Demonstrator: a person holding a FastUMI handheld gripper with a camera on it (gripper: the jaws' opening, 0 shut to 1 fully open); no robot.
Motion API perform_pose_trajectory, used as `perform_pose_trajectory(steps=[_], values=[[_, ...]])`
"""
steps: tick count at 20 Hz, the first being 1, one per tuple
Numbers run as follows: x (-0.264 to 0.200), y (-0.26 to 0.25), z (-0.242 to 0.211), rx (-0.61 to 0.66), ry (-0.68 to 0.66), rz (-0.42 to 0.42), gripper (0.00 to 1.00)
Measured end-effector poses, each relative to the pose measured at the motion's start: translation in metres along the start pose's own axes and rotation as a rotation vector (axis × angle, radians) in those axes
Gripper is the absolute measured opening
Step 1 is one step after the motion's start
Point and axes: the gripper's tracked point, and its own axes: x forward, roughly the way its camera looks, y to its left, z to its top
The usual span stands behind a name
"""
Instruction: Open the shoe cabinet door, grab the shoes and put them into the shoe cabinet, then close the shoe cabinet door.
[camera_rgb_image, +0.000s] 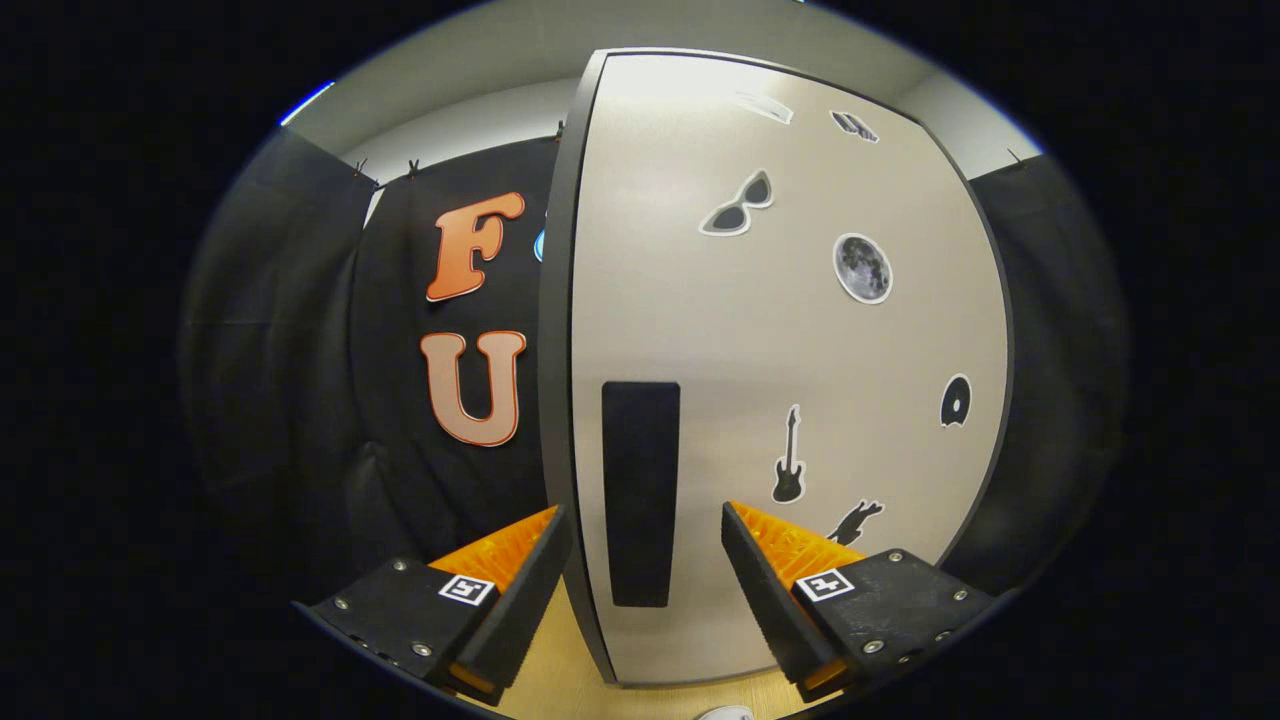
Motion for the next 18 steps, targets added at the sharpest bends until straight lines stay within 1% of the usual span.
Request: perform_pose_trajectory(steps=[2,4,6,7,8,10,15,18], values=[[0.003,0.002,-0.001,-0.01,0.004,-0.002,0.92],[0.007,0.003,-0.002,-0.015,0.006,-0.003,0.85],[0.009,0.004,-0.001,-0.016,0.004,-0.004,0.73],[0.009,0.004,-0.002,-0.014,0.007,-0.007,0.64],[0.01,0.003,-0.003,-0.013,0.013,-0.012,0.58],[0.01,0.002,-0.004,0.004,0.015,-0.013,0.4],[0.005,0.001,-0.003,0.017,0.021,0.001,0.34],[-0.005,-0.001,-0.004,0.015,0.013,0.012,0.32]])
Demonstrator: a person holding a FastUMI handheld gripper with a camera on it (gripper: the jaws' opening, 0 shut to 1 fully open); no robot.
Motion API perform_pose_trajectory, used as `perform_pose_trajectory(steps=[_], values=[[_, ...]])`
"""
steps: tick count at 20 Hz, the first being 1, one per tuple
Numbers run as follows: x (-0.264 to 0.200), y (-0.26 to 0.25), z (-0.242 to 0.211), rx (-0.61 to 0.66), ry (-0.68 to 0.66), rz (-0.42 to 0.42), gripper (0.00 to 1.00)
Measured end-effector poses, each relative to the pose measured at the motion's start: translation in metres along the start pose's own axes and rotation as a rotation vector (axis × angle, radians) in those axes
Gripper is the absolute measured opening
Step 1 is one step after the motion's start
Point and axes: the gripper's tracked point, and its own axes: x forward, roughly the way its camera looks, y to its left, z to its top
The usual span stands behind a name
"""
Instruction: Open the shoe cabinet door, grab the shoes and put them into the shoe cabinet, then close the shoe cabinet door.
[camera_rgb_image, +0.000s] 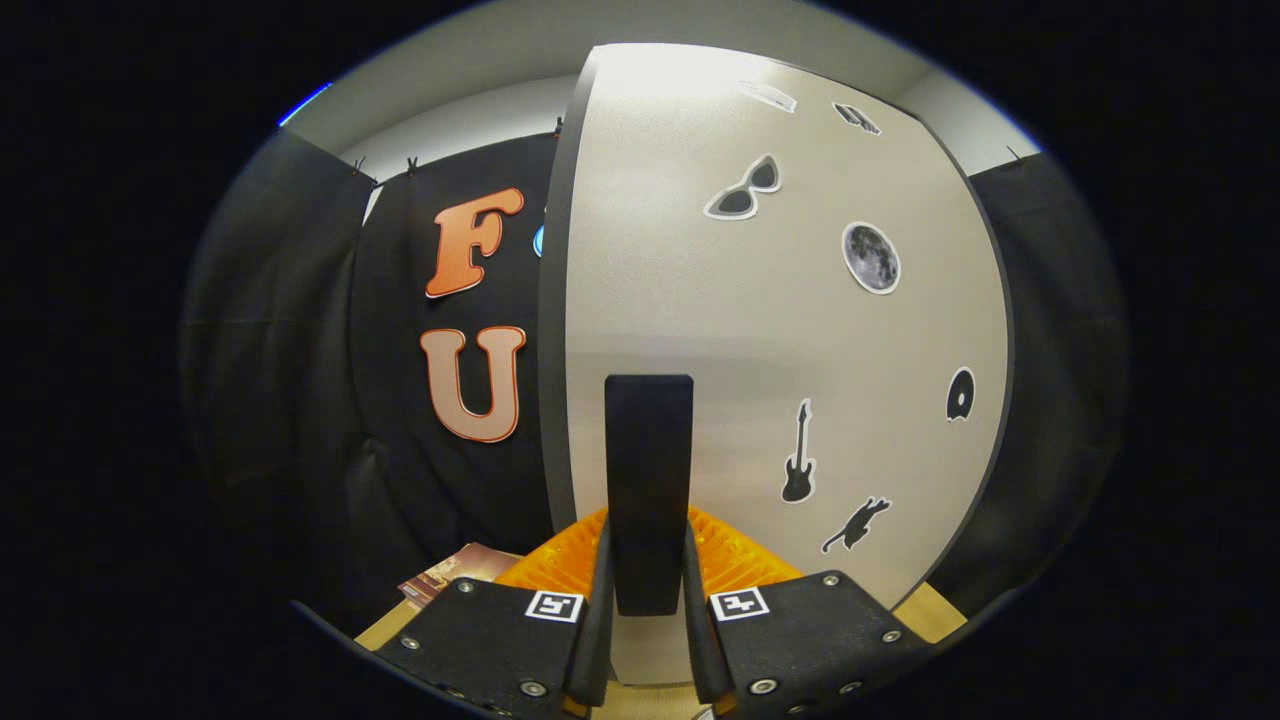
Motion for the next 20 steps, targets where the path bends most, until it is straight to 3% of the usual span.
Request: perform_pose_trajectory(steps=[20], values=[[-0.084,-0.049,-0.005,0.06,-0.016,0.076,0.3]])
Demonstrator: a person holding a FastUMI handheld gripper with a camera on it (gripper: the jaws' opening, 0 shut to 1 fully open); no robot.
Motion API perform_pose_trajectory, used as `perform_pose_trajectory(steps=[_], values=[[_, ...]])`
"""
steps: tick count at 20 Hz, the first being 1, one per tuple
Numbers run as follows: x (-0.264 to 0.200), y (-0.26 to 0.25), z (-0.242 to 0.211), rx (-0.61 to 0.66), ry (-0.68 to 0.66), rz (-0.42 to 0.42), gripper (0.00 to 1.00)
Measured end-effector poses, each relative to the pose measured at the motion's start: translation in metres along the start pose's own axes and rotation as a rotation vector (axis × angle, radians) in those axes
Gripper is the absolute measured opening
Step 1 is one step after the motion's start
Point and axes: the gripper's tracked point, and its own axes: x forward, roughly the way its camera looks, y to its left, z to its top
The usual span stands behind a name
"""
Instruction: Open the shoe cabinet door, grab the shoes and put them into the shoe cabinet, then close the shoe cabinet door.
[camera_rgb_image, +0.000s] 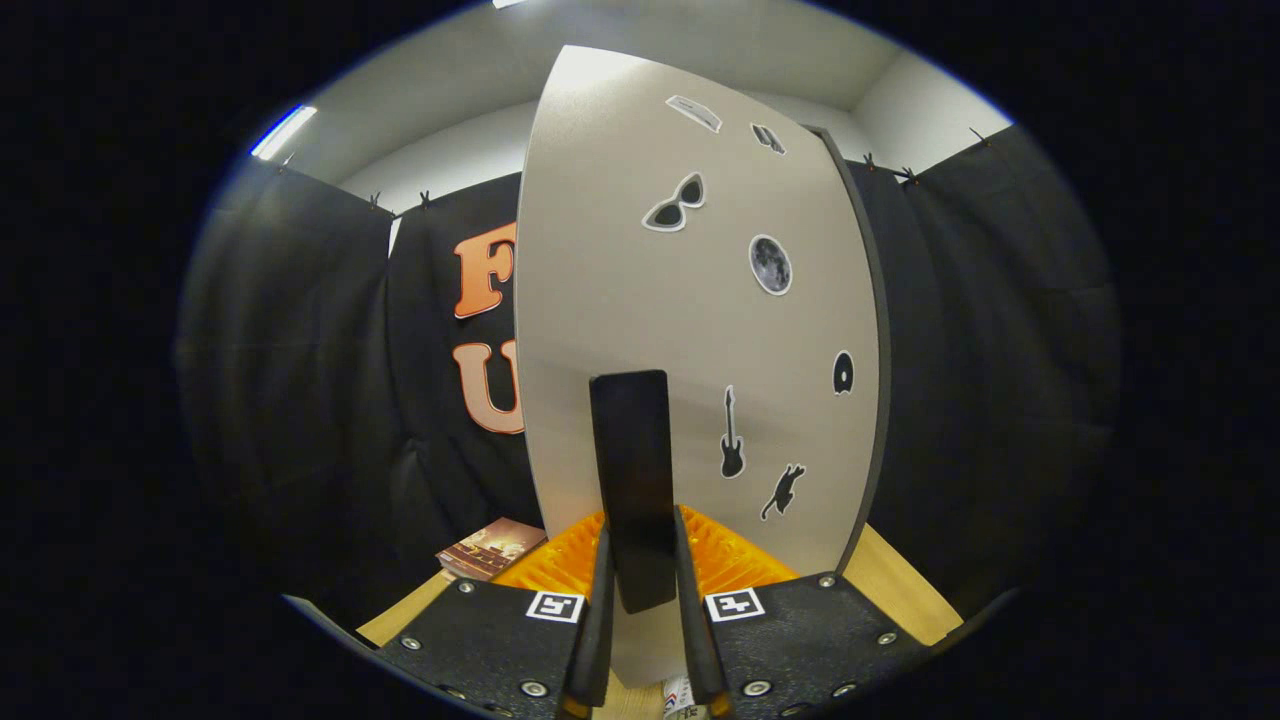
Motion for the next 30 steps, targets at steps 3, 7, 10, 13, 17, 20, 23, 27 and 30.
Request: perform_pose_trajectory(steps=[3,7,10,13,17,20,23,27,30], values=[[-0.015,-0.013,0.0,-0.012,-0.006,-0.018,0.3],[-0.031,-0.036,0.002,-0.025,-0.015,-0.065,0.3],[-0.041,-0.056,0.001,-0.027,-0.016,-0.112,0.3],[-0.049,-0.079,0.002,-0.031,-0.017,-0.175,0.3],[-0.053,-0.105,0.0,-0.047,-0.009,-0.243,0.29],[-0.061,-0.122,0.0,-0.082,-0.002,-0.28,0.29],[-0.057,-0.131,-0.003,-0.064,-0.013,-0.284,0.25],[-0.064,-0.162,-0.003,-0.004,-0.006,-0.268,0.28],[-0.065,-0.17,-0.004,0.003,-0.011,-0.28,0.32]])
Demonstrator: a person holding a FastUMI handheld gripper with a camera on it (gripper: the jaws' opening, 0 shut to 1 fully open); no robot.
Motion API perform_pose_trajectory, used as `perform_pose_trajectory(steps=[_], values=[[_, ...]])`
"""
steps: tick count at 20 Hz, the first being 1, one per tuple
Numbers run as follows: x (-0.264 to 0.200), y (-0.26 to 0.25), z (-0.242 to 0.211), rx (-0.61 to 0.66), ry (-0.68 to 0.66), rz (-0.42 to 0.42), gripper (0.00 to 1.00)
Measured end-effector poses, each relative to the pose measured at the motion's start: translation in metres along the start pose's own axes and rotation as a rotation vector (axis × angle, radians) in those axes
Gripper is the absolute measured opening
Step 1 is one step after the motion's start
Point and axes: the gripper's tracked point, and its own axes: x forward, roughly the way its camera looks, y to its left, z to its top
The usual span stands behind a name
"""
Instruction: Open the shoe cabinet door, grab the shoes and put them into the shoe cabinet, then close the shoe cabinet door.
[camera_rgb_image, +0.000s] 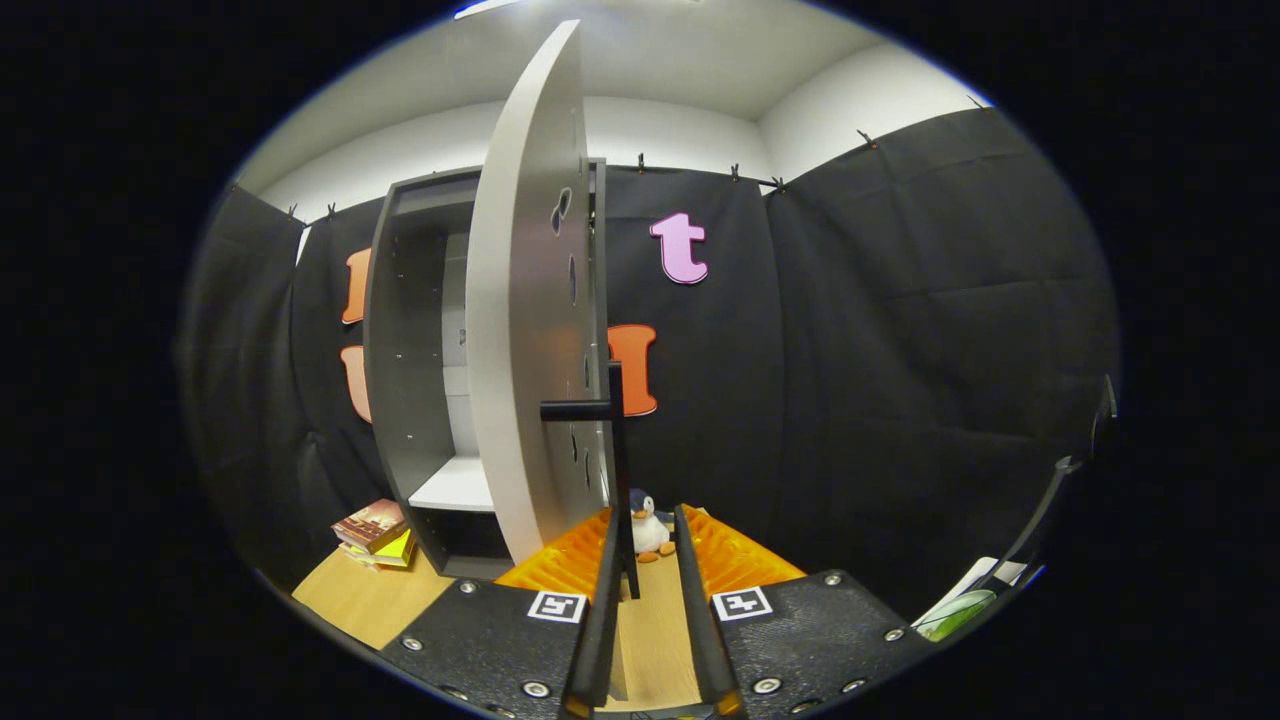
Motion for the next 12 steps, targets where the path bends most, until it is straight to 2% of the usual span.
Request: perform_pose_trajectory(steps=[7,12], values=[[-0.012,-0.034,0.012,0.018,-0.047,-0.057,0.33],[-0.022,-0.03,0.013,0.01,-0.062,-0.049,0.36]])
